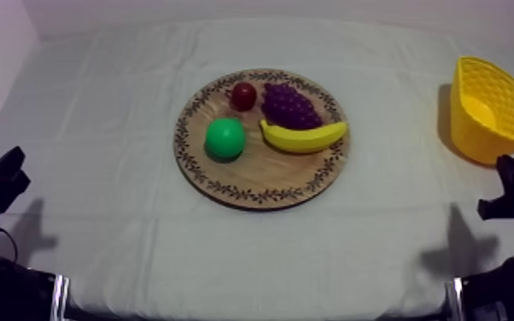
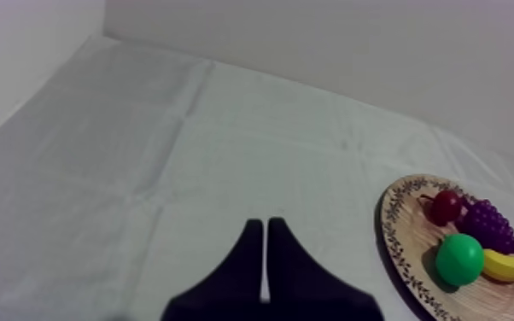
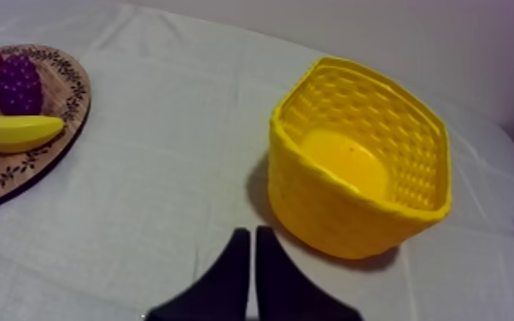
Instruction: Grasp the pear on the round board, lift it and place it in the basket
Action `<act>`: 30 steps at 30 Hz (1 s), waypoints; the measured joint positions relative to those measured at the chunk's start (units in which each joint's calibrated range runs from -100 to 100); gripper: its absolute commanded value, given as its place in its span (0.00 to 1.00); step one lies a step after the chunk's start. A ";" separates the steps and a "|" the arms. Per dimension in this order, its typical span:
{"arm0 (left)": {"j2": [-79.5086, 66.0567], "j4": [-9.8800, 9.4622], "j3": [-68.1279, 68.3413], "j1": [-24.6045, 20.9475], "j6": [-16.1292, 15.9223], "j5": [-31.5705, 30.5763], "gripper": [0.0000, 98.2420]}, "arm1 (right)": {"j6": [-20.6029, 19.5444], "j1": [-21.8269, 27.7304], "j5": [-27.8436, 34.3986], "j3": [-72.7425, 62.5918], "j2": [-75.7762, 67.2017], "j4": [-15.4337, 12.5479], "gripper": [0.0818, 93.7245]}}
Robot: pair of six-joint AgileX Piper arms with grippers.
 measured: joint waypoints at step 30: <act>0.00 0.00 0.00 0.00 0.00 0.00 0.00 | -6.65 -2.71 0.94 -2.74 1.80 -0.58 0.01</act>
